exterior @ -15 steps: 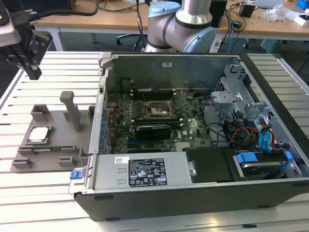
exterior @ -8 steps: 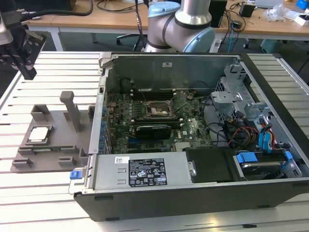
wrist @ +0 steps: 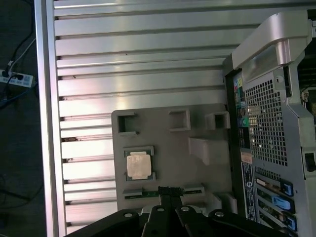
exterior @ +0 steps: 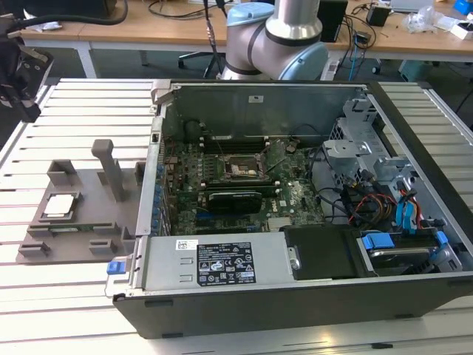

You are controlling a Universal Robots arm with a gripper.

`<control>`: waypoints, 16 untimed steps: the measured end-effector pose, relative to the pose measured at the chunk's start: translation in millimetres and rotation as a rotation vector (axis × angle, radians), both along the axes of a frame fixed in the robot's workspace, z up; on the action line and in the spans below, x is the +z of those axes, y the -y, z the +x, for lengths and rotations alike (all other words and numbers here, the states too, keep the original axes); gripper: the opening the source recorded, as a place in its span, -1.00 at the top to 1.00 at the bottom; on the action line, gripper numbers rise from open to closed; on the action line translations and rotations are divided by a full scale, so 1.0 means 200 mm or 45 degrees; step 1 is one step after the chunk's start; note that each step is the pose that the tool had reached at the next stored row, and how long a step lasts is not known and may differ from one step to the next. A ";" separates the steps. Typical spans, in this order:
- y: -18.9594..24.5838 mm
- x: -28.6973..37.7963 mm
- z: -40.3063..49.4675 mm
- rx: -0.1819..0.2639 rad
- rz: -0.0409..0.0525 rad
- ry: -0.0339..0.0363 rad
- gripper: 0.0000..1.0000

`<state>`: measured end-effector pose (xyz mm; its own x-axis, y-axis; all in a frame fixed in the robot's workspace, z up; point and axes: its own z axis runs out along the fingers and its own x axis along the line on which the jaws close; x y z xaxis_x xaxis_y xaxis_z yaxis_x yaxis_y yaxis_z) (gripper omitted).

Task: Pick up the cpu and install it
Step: 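Reach for the cpu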

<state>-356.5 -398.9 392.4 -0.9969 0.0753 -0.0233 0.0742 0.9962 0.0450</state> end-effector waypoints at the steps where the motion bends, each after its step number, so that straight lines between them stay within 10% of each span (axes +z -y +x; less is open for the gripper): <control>1: 0.000 0.000 -0.018 0.000 0.000 0.0000 0.78; 16: 0.000 -0.002 -0.133 0.000 0.000 0.0001 0.78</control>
<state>-383.1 -398.9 392.0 -0.9969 0.0753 -0.0233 0.0742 0.9962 0.0451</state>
